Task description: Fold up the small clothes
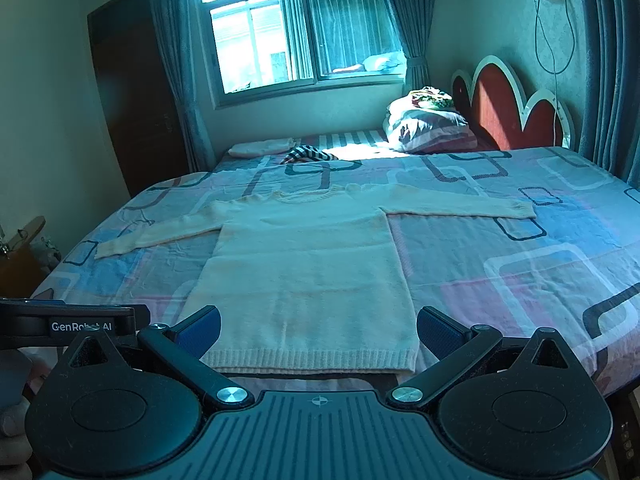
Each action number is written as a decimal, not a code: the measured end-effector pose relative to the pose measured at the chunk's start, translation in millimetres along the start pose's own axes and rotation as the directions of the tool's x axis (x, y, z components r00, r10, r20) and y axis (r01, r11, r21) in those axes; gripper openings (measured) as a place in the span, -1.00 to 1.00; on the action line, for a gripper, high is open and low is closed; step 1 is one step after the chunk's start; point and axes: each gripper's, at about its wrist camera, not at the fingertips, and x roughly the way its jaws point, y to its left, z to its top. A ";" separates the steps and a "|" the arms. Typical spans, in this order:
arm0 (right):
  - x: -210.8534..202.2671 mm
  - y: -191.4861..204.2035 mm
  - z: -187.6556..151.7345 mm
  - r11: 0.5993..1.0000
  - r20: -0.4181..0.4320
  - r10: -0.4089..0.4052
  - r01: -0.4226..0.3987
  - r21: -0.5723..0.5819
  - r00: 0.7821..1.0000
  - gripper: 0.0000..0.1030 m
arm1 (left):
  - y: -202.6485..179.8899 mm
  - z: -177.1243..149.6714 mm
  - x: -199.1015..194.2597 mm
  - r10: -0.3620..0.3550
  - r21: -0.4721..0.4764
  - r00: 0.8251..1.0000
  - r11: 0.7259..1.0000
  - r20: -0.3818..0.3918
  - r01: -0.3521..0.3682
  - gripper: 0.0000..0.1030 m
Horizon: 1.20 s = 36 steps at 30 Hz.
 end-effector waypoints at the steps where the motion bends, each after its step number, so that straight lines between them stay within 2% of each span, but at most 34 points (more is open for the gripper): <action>1: -0.6 -0.2 0.0 1.000 0.001 -0.003 0.003 0.001 1.000 1.00 | -0.3 1.0 1.3 -0.002 0.003 1.000 1.000 -0.001 0.002 0.98; 36: 17.2 2.8 2.9 1.000 -0.006 -0.024 0.025 0.008 1.000 1.00 | -1.3 7.3 24.1 -0.002 0.008 1.000 1.000 -0.021 0.002 0.98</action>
